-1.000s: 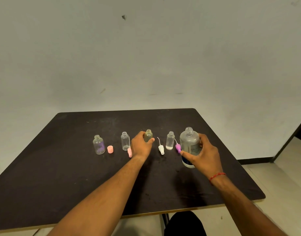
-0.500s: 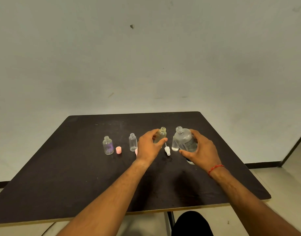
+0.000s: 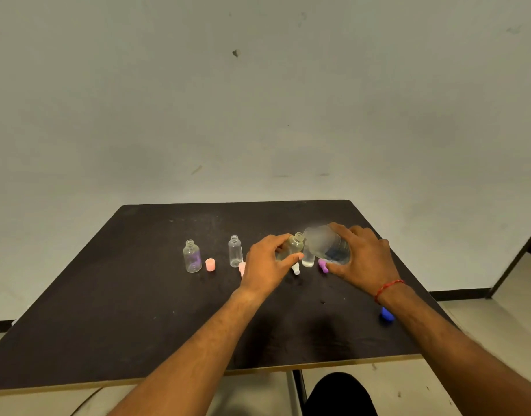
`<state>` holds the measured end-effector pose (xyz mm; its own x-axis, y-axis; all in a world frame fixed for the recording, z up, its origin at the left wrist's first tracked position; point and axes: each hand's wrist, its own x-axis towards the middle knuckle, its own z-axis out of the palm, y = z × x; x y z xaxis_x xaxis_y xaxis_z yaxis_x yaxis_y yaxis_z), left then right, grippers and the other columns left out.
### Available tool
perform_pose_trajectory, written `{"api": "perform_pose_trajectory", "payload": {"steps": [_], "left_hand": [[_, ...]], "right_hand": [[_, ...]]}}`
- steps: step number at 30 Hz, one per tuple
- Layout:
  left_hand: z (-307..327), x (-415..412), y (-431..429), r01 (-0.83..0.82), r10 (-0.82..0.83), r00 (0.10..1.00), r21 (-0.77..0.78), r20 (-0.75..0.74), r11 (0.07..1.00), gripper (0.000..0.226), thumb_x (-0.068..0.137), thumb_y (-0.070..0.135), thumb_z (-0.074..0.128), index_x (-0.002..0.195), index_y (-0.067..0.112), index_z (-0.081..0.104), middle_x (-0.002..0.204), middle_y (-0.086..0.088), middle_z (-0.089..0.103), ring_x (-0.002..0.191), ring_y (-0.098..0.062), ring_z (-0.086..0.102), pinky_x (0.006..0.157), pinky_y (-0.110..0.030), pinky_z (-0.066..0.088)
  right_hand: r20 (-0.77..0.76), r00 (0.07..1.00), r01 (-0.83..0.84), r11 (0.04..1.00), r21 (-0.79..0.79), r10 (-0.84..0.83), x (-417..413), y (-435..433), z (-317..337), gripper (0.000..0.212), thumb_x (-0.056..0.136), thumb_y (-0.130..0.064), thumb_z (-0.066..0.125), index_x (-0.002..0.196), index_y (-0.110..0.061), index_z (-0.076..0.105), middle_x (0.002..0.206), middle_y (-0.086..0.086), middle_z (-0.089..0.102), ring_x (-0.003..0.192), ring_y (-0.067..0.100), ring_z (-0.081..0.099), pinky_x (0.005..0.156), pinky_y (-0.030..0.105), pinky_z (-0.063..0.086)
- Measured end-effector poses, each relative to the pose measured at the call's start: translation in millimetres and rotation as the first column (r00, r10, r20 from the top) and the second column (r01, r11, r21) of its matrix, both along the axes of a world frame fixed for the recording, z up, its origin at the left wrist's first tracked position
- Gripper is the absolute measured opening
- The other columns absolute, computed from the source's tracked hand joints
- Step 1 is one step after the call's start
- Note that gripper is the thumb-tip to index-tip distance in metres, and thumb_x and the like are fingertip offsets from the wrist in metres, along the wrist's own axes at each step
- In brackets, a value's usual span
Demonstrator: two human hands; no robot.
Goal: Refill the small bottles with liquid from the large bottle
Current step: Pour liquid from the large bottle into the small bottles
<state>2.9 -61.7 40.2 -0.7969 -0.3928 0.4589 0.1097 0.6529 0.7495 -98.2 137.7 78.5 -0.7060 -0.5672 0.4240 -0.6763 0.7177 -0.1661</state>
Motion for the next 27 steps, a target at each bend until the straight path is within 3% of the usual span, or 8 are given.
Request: {"api": "perform_pose_trajectory", "payload": {"steps": [19, 27], "left_hand": [[7.9, 11.1, 3.9, 0.015, -0.015, 1.000, 0.007, 0.009, 1.000, 0.041, 0.084, 0.040, 0.079, 0.123, 0.028, 0.070, 0.105, 0.005, 0.069, 0.095, -0.011, 0.062, 0.088, -0.038, 0.056], [9.6, 15.2, 7.5, 0.017, -0.017, 1.000, 0.005, 0.012, 1.000, 0.039, 0.086, 0.039, 0.078, 0.122, 0.025, 0.070, 0.105, 0.003, 0.069, 0.095, -0.013, 0.063, 0.088, -0.038, 0.056]], "right_hand": [[-0.144, 0.990, 0.017, 0.977, 0.212, 0.014, 11.1, 5.7, 34.6, 0.079, 0.079, -0.057, 0.067, 0.146, -0.039, 0.030, 0.126, -0.003, 0.051, 0.118, 0.018, 0.044, 0.094, 0.040, 0.034], [-0.173, 0.984, 0.018, 0.964, 0.264, 0.029, 11.3, 7.0, 43.1, 0.081, 0.078, -0.059, 0.067, 0.146, -0.040, 0.029, 0.127, -0.003, 0.049, 0.119, 0.018, 0.043, 0.094, 0.041, 0.036]]}}
